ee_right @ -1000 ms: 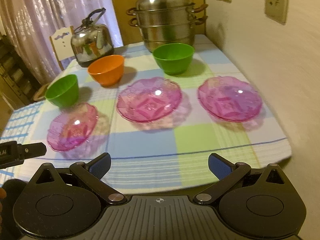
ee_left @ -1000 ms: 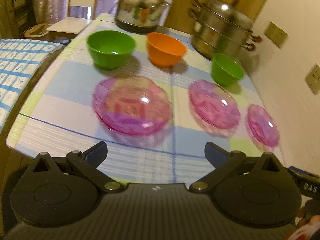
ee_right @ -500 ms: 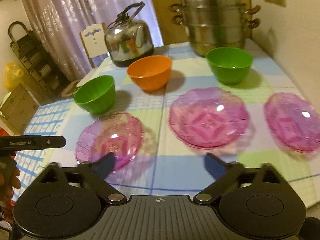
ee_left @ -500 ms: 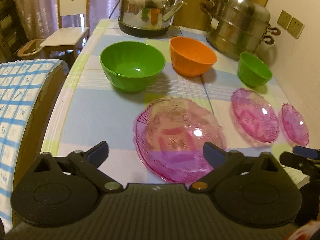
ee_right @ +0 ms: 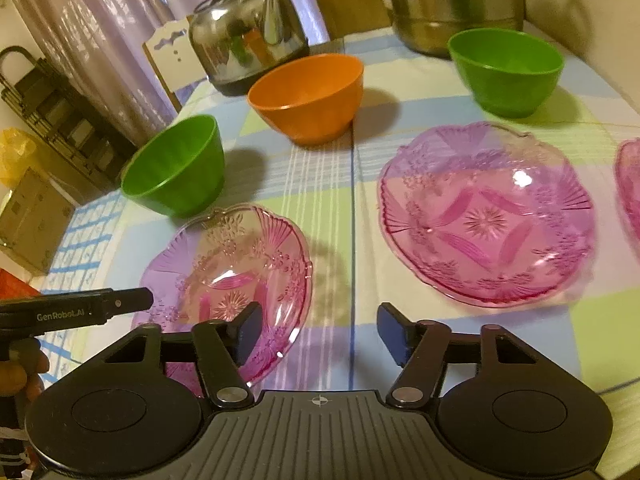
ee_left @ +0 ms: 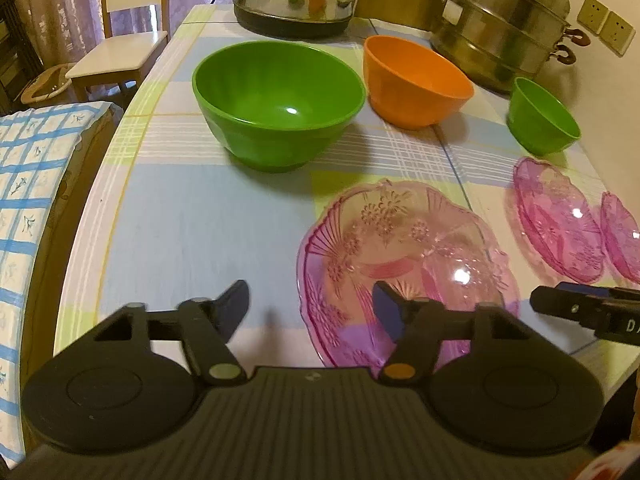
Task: Organize plates and bowls
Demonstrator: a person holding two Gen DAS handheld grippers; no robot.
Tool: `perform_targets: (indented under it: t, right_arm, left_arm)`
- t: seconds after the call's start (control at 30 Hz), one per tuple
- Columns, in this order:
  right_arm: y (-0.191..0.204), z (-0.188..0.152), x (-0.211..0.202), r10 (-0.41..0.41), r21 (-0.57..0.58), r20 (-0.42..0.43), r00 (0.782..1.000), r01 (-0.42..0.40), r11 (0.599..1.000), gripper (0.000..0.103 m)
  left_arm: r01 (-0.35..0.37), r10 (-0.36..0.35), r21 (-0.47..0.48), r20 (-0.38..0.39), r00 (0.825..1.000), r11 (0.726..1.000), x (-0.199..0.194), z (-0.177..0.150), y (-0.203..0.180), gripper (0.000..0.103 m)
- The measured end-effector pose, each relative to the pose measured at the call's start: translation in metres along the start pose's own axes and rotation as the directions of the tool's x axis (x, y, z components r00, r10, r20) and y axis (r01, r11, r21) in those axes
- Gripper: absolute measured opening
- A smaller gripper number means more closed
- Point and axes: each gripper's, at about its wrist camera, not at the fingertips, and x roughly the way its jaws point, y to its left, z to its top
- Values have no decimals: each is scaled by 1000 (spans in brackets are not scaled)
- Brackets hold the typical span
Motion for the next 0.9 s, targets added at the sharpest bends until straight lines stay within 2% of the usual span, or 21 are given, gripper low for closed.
perform_targets:
  t: [0.07, 0.13, 0.23, 0.4, 0.47, 0.63, 0.67, 0.9]
  right_arm:
    - [2, 0, 6, 6, -3, -9, 1000, -6, 1000, 55]
    - [5, -1, 11, 3, -6, -17, 1000, -3, 1000, 52]
    - [4, -1, 18, -3, 1, -29, 1000, 3, 1000, 47]
    - [2, -1, 25, -5, 14, -46, 999, 5, 1000, 30]
    - [2, -1, 27, -4, 19, -49, 999, 5, 1000, 27]
    - [3, -2, 28, 6, 24, -51, 999, -5, 1000, 15]
    - [4, -2, 29, 6, 24, -51, 999, -5, 1000, 9]
    - [6, -4, 21, 2, 30, -49, 999, 0, 1000, 9]
  left_arm:
    - [-2, 2, 2, -5, 1000, 1000, 5, 2, 0, 43]
    - [-3, 3, 15, -11, 1000, 1000, 10, 4, -1, 37]
    - [-12, 13, 24, -17, 1000, 1000, 15, 5, -2, 30]
    - [-28, 28, 17, -23, 999, 999, 17, 4, -2, 17]
    - [-25, 25, 8, -29, 999, 1000, 18, 3, -2, 11]
    - [-18, 18, -13, -27, 999, 1000, 15, 2, -2, 8]
    - [-20, 19, -13, -27, 999, 1000, 14, 2, -3, 8]
    - [-25, 25, -2, -23, 999, 1000, 1, -1, -11, 8]
